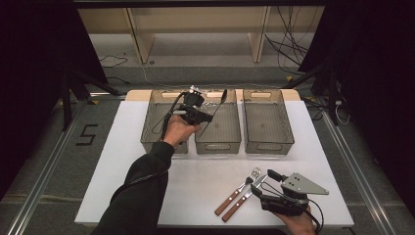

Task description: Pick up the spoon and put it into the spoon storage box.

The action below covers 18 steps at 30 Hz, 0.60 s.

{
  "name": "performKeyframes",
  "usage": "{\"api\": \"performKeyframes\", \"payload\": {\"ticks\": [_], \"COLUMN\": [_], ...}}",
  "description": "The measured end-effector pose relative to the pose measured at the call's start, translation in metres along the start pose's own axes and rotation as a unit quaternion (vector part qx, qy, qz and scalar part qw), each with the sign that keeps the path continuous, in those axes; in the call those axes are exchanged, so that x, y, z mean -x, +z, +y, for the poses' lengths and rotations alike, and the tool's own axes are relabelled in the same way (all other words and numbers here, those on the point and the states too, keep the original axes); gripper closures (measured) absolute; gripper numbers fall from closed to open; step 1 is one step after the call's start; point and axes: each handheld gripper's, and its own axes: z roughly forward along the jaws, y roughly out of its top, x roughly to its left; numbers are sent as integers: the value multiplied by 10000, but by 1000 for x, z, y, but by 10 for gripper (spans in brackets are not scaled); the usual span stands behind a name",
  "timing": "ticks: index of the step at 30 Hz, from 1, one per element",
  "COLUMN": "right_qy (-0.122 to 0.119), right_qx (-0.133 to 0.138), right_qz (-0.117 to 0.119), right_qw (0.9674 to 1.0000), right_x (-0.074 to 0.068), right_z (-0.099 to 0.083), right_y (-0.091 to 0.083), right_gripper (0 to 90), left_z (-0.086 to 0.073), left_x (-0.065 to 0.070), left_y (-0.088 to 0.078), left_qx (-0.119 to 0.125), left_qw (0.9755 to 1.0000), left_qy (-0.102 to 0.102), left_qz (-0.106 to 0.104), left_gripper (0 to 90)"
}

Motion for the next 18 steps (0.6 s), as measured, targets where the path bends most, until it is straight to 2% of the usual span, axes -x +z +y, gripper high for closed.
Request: {"api": "performKeyframes", "payload": {"ticks": [7, 18], "right_qy": [2, 4], "right_qx": [1, 16], "right_qz": [4, 22], "right_qw": [10000, 10000], "right_x": [0, 0], "right_z": [0, 0], "right_y": [0, 0], "right_gripper": [236, 236], "left_z": [2, 4], "left_x": [-5, -9], "left_y": [7, 20], "left_qx": [64, -61], "left_qw": [9998, 9998], "left_qy": [-200, -204], "left_qz": [-33, 68], "left_gripper": [890, 889]}}
